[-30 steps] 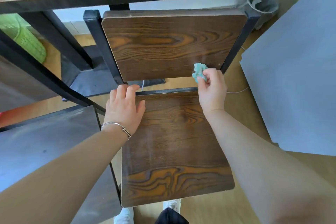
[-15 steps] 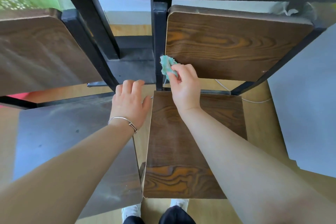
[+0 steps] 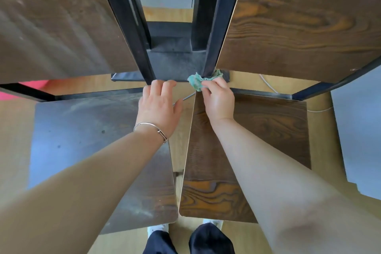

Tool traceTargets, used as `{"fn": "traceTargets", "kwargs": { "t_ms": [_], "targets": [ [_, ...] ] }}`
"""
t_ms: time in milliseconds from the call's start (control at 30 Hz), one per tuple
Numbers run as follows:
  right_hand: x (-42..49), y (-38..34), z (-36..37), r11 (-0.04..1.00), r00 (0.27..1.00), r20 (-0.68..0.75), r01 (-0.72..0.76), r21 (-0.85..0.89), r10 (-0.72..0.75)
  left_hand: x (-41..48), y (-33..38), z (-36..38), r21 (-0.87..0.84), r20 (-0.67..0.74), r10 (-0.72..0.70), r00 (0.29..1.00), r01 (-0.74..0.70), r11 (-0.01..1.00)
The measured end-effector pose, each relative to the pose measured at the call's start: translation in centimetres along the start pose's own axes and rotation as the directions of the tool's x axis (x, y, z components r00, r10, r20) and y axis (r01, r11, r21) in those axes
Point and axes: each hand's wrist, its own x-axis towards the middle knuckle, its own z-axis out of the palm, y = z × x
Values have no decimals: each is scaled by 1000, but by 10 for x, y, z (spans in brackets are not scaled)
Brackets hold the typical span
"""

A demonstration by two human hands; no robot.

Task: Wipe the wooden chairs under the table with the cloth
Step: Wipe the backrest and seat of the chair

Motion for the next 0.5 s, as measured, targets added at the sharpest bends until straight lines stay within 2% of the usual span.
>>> {"fn": "traceTargets", "kwargs": {
  "t_ms": [167, 300, 500],
  "targets": [
    [-5, 7, 22, 992, 992, 86, -78, -101, 87, -8, -9, 11, 5, 31, 3, 1000, -3, 1000],
    [-7, 1, 16, 968, 966, 216, -87, -237, 140, -16, -12, 10, 11, 32, 12, 999, -12, 1000],
    [-70, 14, -22, 972, 934, 322, -85, -221, 155, -32, 4, -4, 18, 46, 13, 999, -14, 1000]
  ]
}}
